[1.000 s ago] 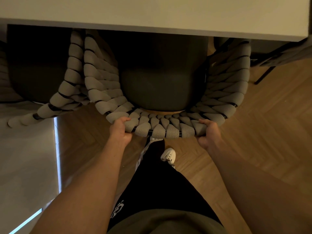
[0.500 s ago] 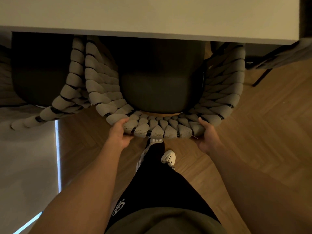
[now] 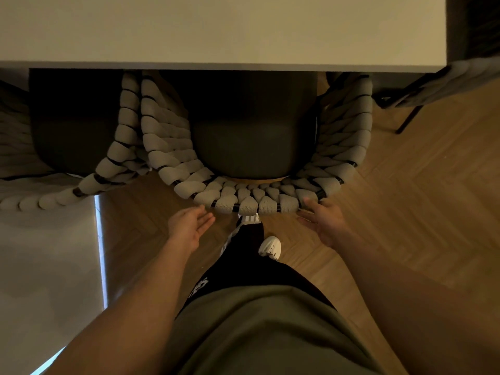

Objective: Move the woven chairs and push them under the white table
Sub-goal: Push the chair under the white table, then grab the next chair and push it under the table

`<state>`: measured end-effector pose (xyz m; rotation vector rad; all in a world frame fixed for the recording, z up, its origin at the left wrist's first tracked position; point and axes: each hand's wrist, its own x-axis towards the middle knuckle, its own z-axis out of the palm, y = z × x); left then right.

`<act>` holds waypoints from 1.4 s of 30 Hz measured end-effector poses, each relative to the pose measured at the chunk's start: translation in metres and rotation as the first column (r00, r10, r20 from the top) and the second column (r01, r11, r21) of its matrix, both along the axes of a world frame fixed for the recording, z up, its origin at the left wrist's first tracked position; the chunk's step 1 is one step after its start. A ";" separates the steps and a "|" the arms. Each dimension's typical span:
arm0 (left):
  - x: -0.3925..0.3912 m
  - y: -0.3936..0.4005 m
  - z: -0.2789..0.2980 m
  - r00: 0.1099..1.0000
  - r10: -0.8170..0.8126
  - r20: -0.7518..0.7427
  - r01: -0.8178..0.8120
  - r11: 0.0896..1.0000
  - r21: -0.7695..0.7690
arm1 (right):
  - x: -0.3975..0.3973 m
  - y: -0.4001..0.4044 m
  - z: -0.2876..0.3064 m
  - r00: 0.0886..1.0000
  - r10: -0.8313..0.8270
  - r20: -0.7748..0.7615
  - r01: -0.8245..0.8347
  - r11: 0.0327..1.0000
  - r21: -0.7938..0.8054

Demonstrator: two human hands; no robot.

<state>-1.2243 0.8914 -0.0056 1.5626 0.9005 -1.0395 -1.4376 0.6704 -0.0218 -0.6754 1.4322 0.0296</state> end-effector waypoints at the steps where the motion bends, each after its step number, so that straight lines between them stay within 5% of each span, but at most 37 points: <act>1: -0.001 0.001 0.002 0.998 -0.052 0.032 0.051 0.998 0.035 | -0.002 0.000 0.003 1.000 0.026 -0.017 -0.027 1.000 -0.011; 8: -0.001 -0.030 0.020 0.925 -0.372 0.082 0.373 0.928 -0.002 | -0.018 -0.015 0.019 0.979 0.167 -0.118 -0.174 0.983 -0.059; 18: -0.032 -0.139 0.023 0.712 -0.699 0.063 0.702 0.712 -0.036 | -0.060 -0.046 0.036 0.993 0.016 -0.115 -0.019 0.999 -0.029; 25: -0.104 -0.231 0.027 0.592 -0.799 0.105 0.805 0.593 -0.023 | -0.141 -0.093 0.047 0.993 -0.064 -0.095 0.060 0.997 -0.038; 42: -0.297 -0.451 0.033 0.482 -0.866 0.131 0.876 0.475 -0.084 | -0.340 -0.266 0.056 0.992 -0.077 -0.104 0.065 0.992 -0.110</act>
